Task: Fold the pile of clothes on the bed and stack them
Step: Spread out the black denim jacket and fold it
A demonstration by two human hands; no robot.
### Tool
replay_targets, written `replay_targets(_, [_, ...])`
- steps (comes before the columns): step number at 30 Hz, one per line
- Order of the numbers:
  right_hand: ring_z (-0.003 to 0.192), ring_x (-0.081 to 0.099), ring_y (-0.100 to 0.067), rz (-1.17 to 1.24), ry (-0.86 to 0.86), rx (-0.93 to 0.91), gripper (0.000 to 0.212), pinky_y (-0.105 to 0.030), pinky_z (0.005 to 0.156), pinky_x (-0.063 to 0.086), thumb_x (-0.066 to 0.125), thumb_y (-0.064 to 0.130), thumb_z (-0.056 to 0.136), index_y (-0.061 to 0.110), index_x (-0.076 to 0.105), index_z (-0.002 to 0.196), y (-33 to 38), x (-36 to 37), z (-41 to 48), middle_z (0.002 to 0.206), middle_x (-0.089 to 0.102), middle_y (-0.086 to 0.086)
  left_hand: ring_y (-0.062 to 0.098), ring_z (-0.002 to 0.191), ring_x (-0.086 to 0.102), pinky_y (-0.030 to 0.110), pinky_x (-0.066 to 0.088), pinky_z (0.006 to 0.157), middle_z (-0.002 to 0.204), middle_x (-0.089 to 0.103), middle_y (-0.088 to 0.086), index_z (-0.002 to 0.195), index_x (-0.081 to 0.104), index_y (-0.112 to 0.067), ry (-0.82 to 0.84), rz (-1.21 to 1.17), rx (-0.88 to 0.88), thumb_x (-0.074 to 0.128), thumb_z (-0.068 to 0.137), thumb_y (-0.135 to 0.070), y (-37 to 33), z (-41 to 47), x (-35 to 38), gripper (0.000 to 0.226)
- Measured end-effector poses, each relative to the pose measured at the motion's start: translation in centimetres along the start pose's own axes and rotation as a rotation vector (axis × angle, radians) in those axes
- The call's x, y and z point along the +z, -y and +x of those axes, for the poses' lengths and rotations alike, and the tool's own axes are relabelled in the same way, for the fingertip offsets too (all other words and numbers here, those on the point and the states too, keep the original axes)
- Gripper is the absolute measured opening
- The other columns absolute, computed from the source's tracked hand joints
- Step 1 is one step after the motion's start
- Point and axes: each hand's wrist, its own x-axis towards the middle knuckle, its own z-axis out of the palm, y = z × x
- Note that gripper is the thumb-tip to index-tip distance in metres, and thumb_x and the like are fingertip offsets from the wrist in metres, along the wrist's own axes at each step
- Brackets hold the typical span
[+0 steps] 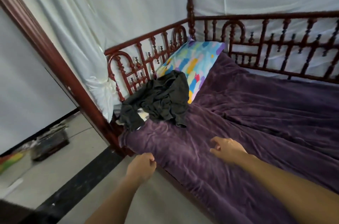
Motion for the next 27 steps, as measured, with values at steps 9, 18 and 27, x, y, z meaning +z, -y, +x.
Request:
replay_targets(9, [0.111,0.06,-0.025,0.005,0.117,0.078,0.045,-0.033,0.085,0.05,0.055,0.043,0.09,0.025,0.05,0.131,3.1,4.3,18.4,0.124,0.063,-0.003,0.025,0.097,0.062,0.031,0.049,0.084,0.105,0.068,0.004,0.103,0.065,-0.02,0.095,0.03,-0.043,0.05,0.089,-0.031,6.9,16.4,-2.4,0.023])
replay_targets(18, [0.114,0.059,-0.026,0.034,0.282,0.173,0.046,-0.033,0.086,0.049,0.059,0.044,0.087,0.022,0.054,0.127,8.1,7.5,33.4,0.126,0.061,-0.005,0.017,0.1,0.063,0.031,0.048,0.089,0.106,0.069,-0.001,0.112,0.063,-0.022,0.221,0.046,-0.05,0.052,0.091,-0.031,11.4,31.3,-5.1,0.026])
replay_targets(27, [0.105,0.061,-0.028,0.112,0.117,0.34,0.03,-0.032,0.076,0.047,0.06,0.042,0.085,0.022,0.058,0.108,12.2,5.0,50.8,0.115,0.065,-0.008,0.016,0.096,0.064,0.027,0.048,0.077,0.094,0.069,-0.006,0.105,0.064,-0.026,0.299,0.07,0.054,0.054,0.09,-0.034,16.0,49.7,-6.6,0.02])
